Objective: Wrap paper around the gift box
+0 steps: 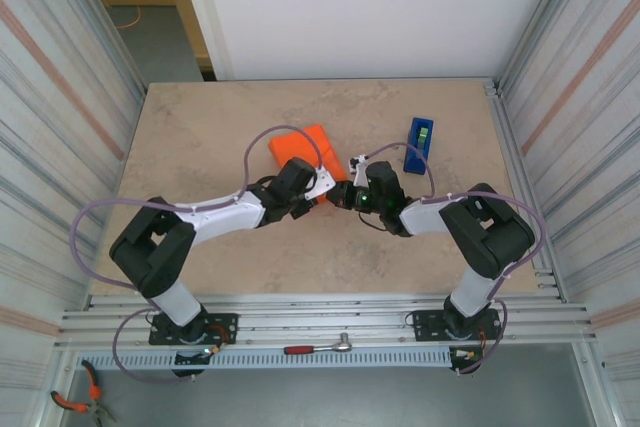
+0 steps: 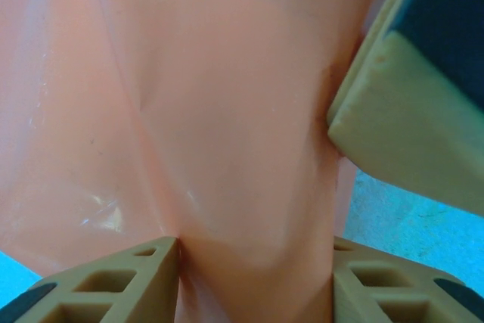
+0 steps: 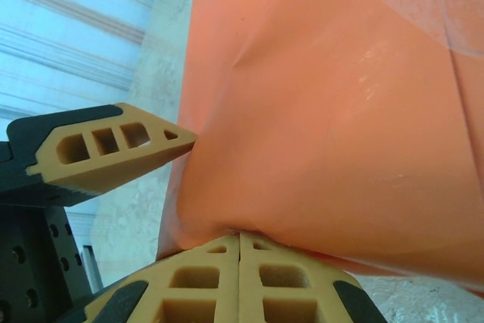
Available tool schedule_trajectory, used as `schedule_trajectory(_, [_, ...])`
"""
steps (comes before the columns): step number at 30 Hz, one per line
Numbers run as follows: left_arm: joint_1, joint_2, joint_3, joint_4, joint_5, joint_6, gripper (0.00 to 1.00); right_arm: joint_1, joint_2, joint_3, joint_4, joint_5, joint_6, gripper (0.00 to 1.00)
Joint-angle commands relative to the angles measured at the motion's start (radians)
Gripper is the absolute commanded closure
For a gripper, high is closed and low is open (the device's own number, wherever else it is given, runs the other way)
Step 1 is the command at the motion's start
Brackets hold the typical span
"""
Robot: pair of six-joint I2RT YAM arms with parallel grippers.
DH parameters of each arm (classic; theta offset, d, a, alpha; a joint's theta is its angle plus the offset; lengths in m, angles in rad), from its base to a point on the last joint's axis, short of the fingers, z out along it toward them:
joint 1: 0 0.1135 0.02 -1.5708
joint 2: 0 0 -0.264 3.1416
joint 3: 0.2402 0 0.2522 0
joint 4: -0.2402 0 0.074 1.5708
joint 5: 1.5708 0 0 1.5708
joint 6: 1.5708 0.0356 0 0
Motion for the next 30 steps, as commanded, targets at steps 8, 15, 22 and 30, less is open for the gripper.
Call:
schedule_trajectory(8, [0.105, -0.199, 0.021, -0.071, 0.195, -0.111, 0.47, -0.012, -0.164, -0.040, -0.114, 0.011, -0.052, 1.00])
schedule_trajectory(15, [0.289, -0.257, 0.020, -0.038, 0.281, -0.314, 0.40, -0.012, -0.215, -0.057, -0.194, 0.037, -0.081, 1.00])
schedule_trajectory(22, [0.430, -0.218, 0.020, -0.027, 0.361, -0.527, 0.28, 0.002, -0.132, 0.050, -0.195, 0.011, -0.080, 1.00])
schedule_trajectory(30, [0.463, -0.125, 0.065, -0.028, 0.420, -0.612, 0.26, -0.005, -0.029, 0.131, -0.208, -0.008, -0.082, 1.00])
